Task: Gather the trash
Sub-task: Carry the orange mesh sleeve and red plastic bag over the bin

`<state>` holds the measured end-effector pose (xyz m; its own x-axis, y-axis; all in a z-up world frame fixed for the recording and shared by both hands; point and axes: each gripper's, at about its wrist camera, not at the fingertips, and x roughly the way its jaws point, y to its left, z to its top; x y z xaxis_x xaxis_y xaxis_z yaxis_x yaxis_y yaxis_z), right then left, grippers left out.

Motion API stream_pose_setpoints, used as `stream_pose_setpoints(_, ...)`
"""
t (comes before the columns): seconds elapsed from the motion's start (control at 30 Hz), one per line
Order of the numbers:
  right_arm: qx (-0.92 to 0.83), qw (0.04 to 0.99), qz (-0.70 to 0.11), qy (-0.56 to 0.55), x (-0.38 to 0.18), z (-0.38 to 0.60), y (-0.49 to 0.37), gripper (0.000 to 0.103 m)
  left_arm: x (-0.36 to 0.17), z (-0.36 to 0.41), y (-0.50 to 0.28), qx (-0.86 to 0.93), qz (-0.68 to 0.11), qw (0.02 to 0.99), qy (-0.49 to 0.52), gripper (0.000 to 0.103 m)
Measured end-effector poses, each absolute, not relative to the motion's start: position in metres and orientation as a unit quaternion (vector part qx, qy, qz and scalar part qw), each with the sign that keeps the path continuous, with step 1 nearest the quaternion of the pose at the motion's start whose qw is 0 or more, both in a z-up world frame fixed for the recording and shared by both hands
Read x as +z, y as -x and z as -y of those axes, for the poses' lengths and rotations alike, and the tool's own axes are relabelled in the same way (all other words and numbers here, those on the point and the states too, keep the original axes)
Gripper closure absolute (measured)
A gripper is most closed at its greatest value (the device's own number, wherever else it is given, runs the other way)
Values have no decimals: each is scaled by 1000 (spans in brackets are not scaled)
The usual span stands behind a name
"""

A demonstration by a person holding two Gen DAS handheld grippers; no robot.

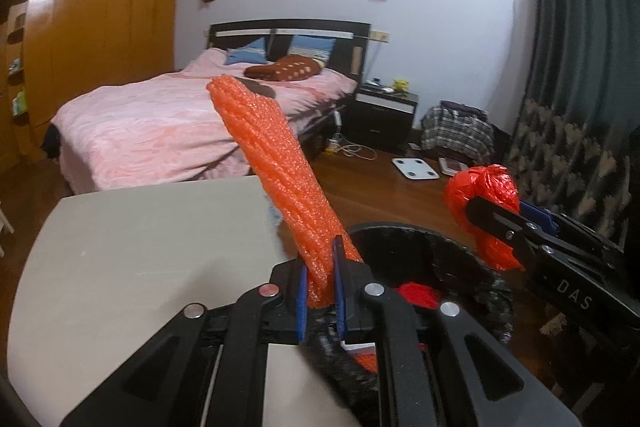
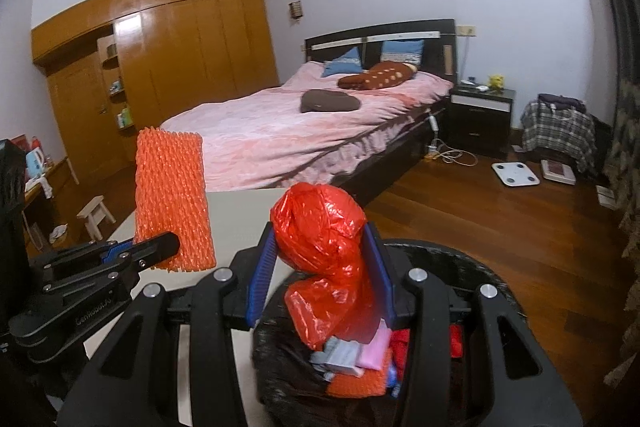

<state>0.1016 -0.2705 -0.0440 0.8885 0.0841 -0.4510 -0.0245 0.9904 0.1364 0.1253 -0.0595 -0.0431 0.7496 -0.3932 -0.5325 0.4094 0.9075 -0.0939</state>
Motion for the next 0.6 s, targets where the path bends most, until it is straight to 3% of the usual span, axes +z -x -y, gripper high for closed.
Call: stream_pose_setpoints(0.6, -48, 963, -256, -76, -85, 334, -88, 60, -83, 126, -141, -283, -302, 909, -49, 92)
